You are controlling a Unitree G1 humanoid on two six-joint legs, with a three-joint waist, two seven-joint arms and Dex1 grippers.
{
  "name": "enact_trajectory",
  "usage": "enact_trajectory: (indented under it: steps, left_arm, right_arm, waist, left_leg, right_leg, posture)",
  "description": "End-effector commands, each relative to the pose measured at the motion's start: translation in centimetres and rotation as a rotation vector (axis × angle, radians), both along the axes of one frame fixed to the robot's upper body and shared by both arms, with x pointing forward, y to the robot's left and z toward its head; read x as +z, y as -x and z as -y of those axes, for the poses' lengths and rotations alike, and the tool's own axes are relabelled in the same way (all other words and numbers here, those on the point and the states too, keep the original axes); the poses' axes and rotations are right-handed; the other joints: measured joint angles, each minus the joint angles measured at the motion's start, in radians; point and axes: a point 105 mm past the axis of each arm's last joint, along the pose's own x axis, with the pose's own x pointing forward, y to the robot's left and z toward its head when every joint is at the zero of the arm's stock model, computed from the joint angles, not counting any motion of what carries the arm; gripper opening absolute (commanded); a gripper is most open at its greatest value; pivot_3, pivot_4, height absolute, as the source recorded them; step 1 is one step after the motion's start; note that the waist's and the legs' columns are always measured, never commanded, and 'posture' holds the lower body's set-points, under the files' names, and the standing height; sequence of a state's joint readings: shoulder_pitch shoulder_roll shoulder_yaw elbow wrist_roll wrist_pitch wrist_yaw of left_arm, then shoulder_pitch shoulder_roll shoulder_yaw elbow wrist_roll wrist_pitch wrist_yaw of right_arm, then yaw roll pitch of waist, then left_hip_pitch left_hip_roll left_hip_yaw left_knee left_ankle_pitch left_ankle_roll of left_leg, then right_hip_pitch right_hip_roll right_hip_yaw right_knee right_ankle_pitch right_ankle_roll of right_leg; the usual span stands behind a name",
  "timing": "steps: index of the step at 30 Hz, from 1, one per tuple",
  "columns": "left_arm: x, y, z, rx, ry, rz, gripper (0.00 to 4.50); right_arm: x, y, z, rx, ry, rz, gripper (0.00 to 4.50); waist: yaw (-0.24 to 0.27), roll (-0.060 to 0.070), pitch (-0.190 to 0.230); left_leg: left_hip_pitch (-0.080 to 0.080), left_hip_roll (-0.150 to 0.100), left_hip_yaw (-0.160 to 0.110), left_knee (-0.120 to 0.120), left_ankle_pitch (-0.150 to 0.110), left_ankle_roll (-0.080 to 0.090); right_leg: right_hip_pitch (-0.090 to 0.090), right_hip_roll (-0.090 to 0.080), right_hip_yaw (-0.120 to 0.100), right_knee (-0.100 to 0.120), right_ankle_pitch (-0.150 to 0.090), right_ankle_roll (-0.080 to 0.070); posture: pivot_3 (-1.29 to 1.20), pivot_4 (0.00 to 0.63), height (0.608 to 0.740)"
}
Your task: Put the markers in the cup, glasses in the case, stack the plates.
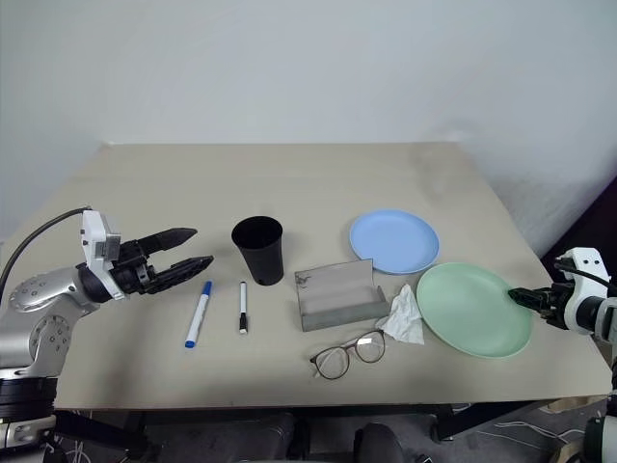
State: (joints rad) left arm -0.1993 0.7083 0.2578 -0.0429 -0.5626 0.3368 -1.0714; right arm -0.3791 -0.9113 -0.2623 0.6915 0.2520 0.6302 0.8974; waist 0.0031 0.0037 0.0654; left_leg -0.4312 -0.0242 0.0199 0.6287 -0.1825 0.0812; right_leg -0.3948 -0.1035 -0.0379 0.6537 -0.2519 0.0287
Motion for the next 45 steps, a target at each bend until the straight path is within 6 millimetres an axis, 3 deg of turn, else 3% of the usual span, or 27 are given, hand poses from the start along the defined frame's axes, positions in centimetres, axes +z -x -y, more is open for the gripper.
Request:
enact_trajectory:
  steps: [1, 3, 5, 7, 11, 13, 17, 31, 38, 45]
  left_arm:
    - [1.2, 0.1, -0.2, 0.004, -0.027, 0.055, 3.65]
    - [1.1, 0.0, -0.3, 0.015, -0.036, 0.054, 3.65]
    - [1.1, -0.1, -0.4, 0.023, -0.041, 0.052, 3.65]
    - [1.1, -0.1, -0.5, 0.026, -0.043, 0.052, 3.65]
    - [1.1, -0.2, -0.6, 0.033, -0.045, 0.053, 3.65]
    - [1.0, -0.2, -0.6, 0.034, -0.044, 0.051, 3.65]
    - [0.9, -0.2, -0.5, 0.035, -0.042, 0.045, 3.65]
    - [1.0, -0.3, -0.3, 0.037, -0.033, 0.053, 3.65]
    - [1.0, -0.5, -0.4, 0.042, -0.043, 0.057, 3.65]
    - [0.9, -0.7, -0.5, 0.044, -0.045, 0.056, 3.65]
  right_arm:
    - [0.7, -0.5, -0.2, 0.016, 0.002, 0.038, 2.83]
    - [0.6, -0.5, -0.4, 0.022, -0.005, 0.036, 2.83]
    - [0.5, -0.5, -0.7, 0.032, -0.013, 0.038, 2.44]
    - [0.5, -0.6, -0.9, 0.036, -0.015, 0.039, 1.92]
    - [0.6, -0.7, -1.0, 0.032, -0.027, 0.054, 0.45]
    - [0.9, -1.0, -0.9, 0.016, -0.035, 0.067, 0.03]
    - [1.7, -1.4, -0.5, -0.028, -0.076, 0.092, 0.03]
    - [8.4, -2.4, 0.7, -0.099, -0.341, 0.284, 0.03]
    - [9.0, -2.4, 1.1, -0.086, -0.309, 0.290, 0.03]
    - [8.7, -5.1, -0.9, -0.148, -0.362, 0.297, 0.03]
  waist:
    - [0.000, 0.000, 0.000]
    - [0.000, 0.000, 0.000]
    - [0.000, 0.000, 0.000]
    - [0.000, 0.000, 0.000]
    - [0.000, 0.000, 0.000]
    - [-0.001, -0.001, 0.000]
    - [-0.002, 0.000, 0.000]
    - [0.000, 0.004, 0.000]
    - [0.000, 0.004, 0.000]
    - [-0.005, 0.004, 0.000]
  left_leg:
    - [0.000, 0.000, 0.000, 0.000, 0.000, 0.000]
    - [0.000, 0.000, 0.000, 0.000, 0.000, 0.000]
    - [0.000, 0.000, 0.000, 0.000, 0.000, 0.000]
    - [0.000, 0.000, 0.000, 0.000, 0.000, 0.000]
    - [0.000, 0.000, 0.000, 0.000, 0.000, 0.000]
    - [0.000, 0.000, 0.000, 0.000, 0.000, 0.000]
    - [0.001, 0.000, 0.000, 0.000, 0.000, 0.000]
    - [0.000, 0.001, 0.001, -0.001, 0.000, 0.000]
    - [0.000, 0.001, 0.001, -0.002, -0.001, 0.001]
    - [0.000, 0.001, 0.001, -0.003, -0.001, 0.001]
  right_leg:
    - [0.000, 0.000, 0.000, 0.000, 0.000, 0.000]
    - [0.000, 0.000, 0.000, 0.000, 0.000, 0.000]
    - [0.000, 0.000, 0.000, 0.000, 0.000, 0.000]
    - [0.000, 0.000, 0.000, 0.000, 0.000, 0.000]
    - [0.000, 0.000, 0.000, 0.000, 0.000, 0.000]
    - [0.000, 0.000, 0.000, 0.000, 0.000, 0.000]
    - [0.000, 0.000, 0.000, 0.000, 0.000, 0.004]
    - [-0.002, 0.000, 0.000, -0.002, 0.004, 0.000]
    - [-0.001, 0.000, 0.000, -0.008, 0.004, 0.000]
    - [-0.002, 0.000, 0.000, -0.009, 0.006, 0.000]
  posture:
    - [0.00, 0.000, 0.736]
    - [0.00, 0.000, 0.736]
    - [0.00, 0.000, 0.736]
    - [0.00, 0.000, 0.736]
    - [0.00, 0.000, 0.736]
    - [0.00, 0.000, 0.736]
    - [0.00, 0.000, 0.736]
    - [0.00, 0.000, 0.736]
    - [0.00, 0.000, 0.736]
    - [0.00, 0.000, 0.736]
